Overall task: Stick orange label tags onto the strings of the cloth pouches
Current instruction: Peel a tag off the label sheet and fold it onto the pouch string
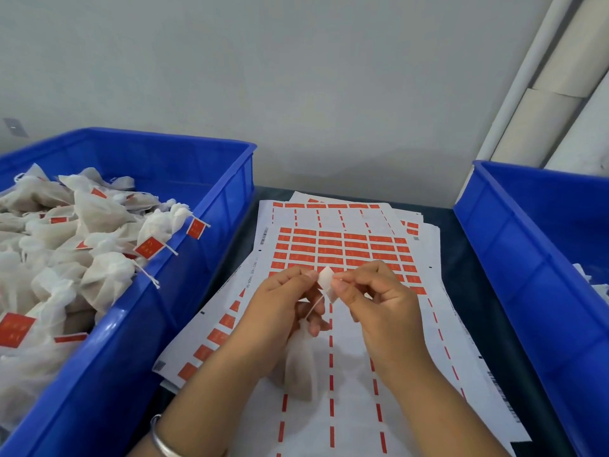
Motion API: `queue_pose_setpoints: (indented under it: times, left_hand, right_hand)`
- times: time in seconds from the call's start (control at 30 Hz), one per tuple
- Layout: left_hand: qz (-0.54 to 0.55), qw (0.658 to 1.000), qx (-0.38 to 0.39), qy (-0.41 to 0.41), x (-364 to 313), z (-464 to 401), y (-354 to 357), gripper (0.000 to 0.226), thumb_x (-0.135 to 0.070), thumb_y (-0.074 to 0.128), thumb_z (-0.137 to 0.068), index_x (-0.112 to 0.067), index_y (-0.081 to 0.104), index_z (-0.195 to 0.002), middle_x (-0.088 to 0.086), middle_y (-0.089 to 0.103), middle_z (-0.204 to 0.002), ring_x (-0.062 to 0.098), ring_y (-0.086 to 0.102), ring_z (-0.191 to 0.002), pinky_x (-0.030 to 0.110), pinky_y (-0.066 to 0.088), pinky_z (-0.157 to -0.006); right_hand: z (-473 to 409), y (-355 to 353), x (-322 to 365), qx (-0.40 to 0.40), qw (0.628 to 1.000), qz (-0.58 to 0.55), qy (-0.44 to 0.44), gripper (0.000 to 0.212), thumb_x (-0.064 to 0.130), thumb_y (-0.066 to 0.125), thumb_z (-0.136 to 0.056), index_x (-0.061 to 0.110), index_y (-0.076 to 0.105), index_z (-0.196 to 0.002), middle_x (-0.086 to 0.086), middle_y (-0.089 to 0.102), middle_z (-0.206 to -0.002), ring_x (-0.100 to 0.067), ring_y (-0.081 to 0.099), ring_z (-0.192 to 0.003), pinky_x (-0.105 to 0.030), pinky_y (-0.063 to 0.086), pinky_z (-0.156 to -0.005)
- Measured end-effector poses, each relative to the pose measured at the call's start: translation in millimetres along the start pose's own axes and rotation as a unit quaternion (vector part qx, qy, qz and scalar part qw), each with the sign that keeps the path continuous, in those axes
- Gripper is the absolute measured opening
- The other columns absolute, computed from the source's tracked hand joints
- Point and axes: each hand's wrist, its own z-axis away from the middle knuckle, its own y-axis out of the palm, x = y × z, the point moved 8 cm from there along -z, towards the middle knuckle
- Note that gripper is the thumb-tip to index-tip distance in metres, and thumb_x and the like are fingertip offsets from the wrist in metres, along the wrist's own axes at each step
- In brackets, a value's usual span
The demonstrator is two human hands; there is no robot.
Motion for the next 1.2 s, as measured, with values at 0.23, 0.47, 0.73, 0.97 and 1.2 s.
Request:
queue_pose_setpoints:
  times: [0.23, 0.47, 0.73, 0.97, 1.2]
  left_hand:
    - [-0.014, 1.000, -0.017, 0.000, 2.4, -3.4, -4.0, 0.022, -0.026, 0.050, -0.093, -0.012, 0.066, -0.089, 0.004, 0.062, -0.059, 0.014, 0.051, -0.043, 0.028, 0.054, -0.061]
    - [-0.016, 0.999, -0.043, 0.001, 1.3, -3.1, -7.9, 0.018, -0.028, 0.054, -0.091, -0.017, 0.067, -0.086, 0.002, 0.066, -0.063, 0.012, 0.053, -0.043, 0.025, 0.055, -0.059]
    - [-0.101, 0.990, -0.078, 0.052, -4.0, -5.2, -13.3, 0.018, -0.034, 0.054, -0.088, -0.023, 0.067, -0.083, -0.008, 0.065, -0.061, 0.006, 0.055, -0.045, 0.017, 0.050, -0.053]
    - [-0.150, 0.981, -0.069, 0.101, -11.6, -1.8, -10.6, 0.011, -0.036, 0.055, -0.086, -0.035, 0.065, -0.081, -0.018, 0.066, -0.080, -0.001, 0.059, -0.057, 0.009, 0.043, -0.048]
    - [-0.246, 0.956, -0.024, 0.158, -19.3, -0.7, -1.9, 0.009, -0.033, 0.055, -0.085, -0.035, 0.062, -0.081, -0.021, 0.059, -0.089, -0.002, 0.058, -0.076, 0.009, 0.046, -0.060]
  right_hand:
    - [-0.8, 2.2, -12.7, 0.010, 1.000, -0.007, 0.011, 0.013, 0.023, 0.064, -0.086, 0.032, 0.065, -0.077, 0.031, 0.063, -0.089, 0.012, 0.057, -0.092, 0.002, 0.042, -0.066]
    - [0.1, 0.1, -21.3, 0.001, 0.999, -0.026, 0.045, 0.015, 0.026, 0.067, -0.084, 0.035, 0.066, -0.073, 0.034, 0.065, -0.081, 0.015, 0.059, -0.086, 0.002, 0.041, -0.059]
    - [-3.0, -3.0, -36.0, -0.022, 0.995, -0.005, 0.101, 0.017, 0.028, 0.069, -0.083, 0.037, 0.065, -0.070, 0.030, 0.066, -0.071, 0.005, 0.064, -0.075, -0.001, 0.044, -0.053]
    - [-4.5, -2.3, -41.0, -0.022, 0.990, -0.028, 0.137, 0.017, 0.027, 0.068, -0.085, 0.034, 0.064, -0.070, 0.025, 0.065, -0.066, -0.005, 0.067, -0.070, -0.006, 0.046, -0.050]
    - [-3.5, -1.2, -47.5, -0.019, 0.977, -0.108, 0.185, 0.007, 0.025, 0.066, -0.086, 0.027, 0.069, -0.079, 0.011, 0.071, -0.082, -0.015, 0.069, -0.082, -0.017, 0.054, -0.062]
